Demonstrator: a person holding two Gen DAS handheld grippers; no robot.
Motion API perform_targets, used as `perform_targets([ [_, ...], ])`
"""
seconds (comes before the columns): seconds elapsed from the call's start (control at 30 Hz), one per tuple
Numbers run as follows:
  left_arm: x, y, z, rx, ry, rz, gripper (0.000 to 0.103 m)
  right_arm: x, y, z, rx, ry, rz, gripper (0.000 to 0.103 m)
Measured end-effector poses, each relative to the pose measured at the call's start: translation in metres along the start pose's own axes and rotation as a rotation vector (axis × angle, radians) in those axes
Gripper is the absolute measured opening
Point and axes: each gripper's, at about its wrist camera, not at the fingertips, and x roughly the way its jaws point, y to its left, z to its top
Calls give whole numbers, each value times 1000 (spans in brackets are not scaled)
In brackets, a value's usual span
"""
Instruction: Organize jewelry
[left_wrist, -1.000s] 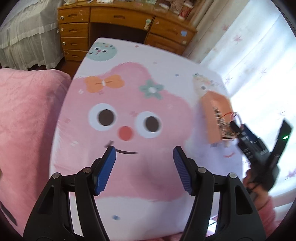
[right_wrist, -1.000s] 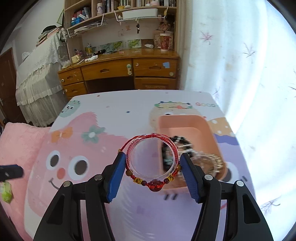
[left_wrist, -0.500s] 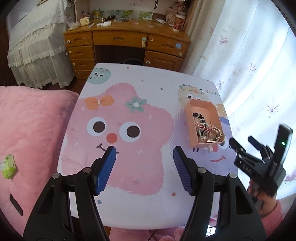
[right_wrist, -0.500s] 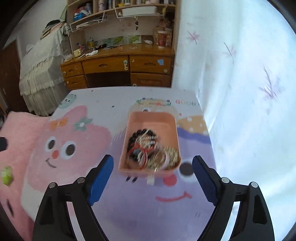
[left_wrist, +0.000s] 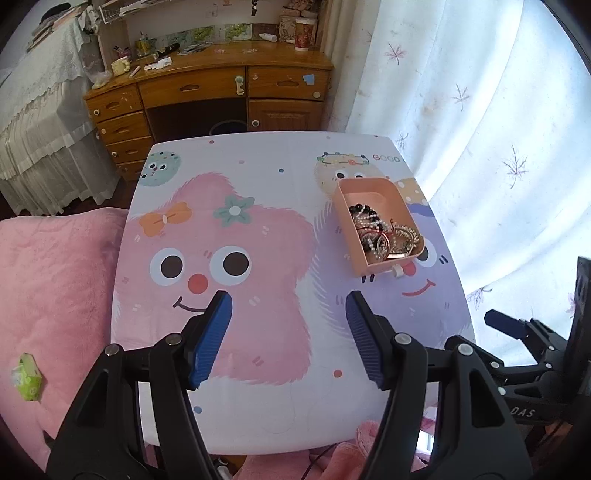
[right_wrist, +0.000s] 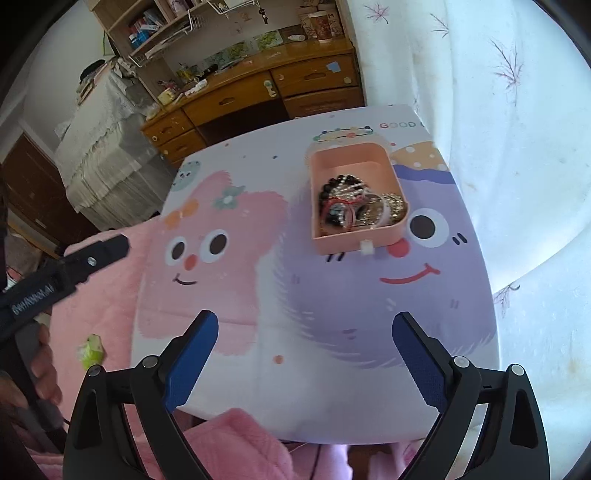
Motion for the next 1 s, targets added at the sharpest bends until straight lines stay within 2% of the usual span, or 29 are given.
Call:
perform_targets([
  [0.03, -3, -2, 0, 16, 2, -3, 62, -9, 9, -1, -18, -22, 7, 96],
  [0.13, -6, -1, -4, 23, -19, -1, 83, -15, 31, 6, -67, -55, 30, 97],
  [0.2, -4, 3, -11, 2, -27, 2, 84, -15, 42, 2, -69, -50, 36, 97],
  [0.33, -1, 12, -26, -44, 19, 16, 86, -15, 60, -13, -87, -12, 10, 98],
  [0.4, -5, 14, -34, -47, 20, 9, 91, -14, 64, -17, -84, -20, 13, 98],
  [0.47, -11, 14, -44, -42, 3, 15, 103, -17, 68, -24, -99, -32, 9, 102],
  [0.6, -15, 11, -58, -41, 14, 24, 103, -19, 75, -39, -108, -15, -9, 103],
  [1.0, -42, 0, -82, -14, -38, 43, 103, -46, 65, -59, -94, -81, -40, 103],
])
